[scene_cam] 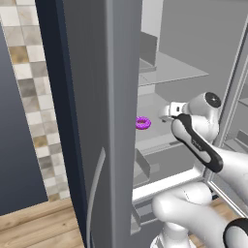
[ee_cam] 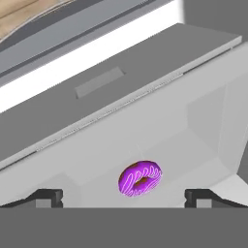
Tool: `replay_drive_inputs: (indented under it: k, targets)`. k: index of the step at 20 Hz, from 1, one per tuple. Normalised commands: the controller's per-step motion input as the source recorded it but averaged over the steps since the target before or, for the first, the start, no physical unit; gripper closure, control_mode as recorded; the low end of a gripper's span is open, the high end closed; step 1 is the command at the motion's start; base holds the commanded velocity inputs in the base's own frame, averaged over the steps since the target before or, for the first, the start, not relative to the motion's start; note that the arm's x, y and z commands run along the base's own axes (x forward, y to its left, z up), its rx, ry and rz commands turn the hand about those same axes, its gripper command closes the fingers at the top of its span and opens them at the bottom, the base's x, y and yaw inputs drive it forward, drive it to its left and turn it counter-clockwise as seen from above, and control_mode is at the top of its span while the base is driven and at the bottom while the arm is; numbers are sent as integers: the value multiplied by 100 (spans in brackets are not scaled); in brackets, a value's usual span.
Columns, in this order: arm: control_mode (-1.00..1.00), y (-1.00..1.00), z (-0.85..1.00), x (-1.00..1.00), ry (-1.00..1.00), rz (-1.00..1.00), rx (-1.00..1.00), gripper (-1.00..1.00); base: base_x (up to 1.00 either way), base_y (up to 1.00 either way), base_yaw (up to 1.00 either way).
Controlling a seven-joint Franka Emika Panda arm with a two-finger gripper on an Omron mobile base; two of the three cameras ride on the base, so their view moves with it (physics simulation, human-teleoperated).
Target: Take the cake and donut from the fridge and place them on the empty tray on the dining counter.
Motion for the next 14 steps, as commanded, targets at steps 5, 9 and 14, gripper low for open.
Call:
replay_drive_inputs:
  k: [5,9,14]
  targets:
    - [-100,17,-27,44,6,0,0,-100,0,0,0]
    - [-100,9,-30,53,3,0,0,-100,0,0,0]
    - [-100,4,-19,48,1,0,0,-100,0,0,0]
